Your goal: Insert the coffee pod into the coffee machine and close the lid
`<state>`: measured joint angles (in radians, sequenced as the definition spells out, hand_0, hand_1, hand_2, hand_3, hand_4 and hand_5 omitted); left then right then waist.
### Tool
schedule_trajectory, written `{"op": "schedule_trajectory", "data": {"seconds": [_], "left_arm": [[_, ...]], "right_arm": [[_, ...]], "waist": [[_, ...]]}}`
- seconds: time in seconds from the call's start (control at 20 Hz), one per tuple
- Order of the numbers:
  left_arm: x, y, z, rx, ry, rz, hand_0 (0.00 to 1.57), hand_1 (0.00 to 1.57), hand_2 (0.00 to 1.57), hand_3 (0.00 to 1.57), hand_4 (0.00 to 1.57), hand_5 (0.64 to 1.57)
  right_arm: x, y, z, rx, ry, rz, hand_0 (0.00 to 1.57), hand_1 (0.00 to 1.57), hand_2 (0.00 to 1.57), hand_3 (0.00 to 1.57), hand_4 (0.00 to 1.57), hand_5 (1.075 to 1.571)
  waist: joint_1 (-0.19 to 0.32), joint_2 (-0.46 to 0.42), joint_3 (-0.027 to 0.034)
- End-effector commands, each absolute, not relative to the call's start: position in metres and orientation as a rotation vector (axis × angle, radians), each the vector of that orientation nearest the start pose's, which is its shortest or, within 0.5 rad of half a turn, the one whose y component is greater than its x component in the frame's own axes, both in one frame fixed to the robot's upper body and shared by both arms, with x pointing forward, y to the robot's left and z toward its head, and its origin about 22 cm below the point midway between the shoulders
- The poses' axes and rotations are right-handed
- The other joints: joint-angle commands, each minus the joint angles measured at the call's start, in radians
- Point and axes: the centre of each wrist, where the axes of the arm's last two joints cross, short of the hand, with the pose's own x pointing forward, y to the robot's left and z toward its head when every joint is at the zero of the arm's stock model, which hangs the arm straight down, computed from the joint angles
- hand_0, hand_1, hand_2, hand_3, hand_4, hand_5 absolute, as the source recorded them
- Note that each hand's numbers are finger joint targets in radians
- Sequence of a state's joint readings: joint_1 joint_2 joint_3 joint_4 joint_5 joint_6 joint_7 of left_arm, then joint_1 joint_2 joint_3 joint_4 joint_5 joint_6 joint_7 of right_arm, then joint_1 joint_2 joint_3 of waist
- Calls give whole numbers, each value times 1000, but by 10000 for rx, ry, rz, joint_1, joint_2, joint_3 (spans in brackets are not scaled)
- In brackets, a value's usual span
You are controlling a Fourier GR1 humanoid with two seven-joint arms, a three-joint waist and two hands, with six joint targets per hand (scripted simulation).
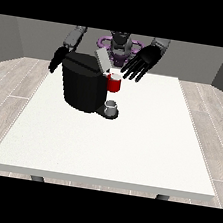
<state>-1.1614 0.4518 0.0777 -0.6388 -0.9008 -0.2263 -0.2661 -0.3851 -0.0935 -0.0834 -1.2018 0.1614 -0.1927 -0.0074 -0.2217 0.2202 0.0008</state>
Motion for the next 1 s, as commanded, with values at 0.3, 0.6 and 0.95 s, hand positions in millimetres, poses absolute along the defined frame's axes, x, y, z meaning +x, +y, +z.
{"op": "schedule_trajectory", "data": {"seconds": [0.3,0.6,0.95], "left_arm": [[439,222,92,1883,-17100,-7964,0,0,0,0,369,1571],[391,232,-14,-667,-15729,-3979,0,0,0,0,274,1571],[345,232,-71,-1166,-13784,-3582,0,0,0,0,442,1571]], "right_arm": [[283,-257,-48,-3541,-14030,140,0,0,0,0,0,1571],[265,-259,-57,-3176,-13630,-317,0,0,0,0,0,1571],[279,-257,-25,-1476,-14685,807,0,0,0,0,0,1571]], "waist": [[1592,-2584,-29],[2517,-4304,-24],[3106,-5511,-7]]}}
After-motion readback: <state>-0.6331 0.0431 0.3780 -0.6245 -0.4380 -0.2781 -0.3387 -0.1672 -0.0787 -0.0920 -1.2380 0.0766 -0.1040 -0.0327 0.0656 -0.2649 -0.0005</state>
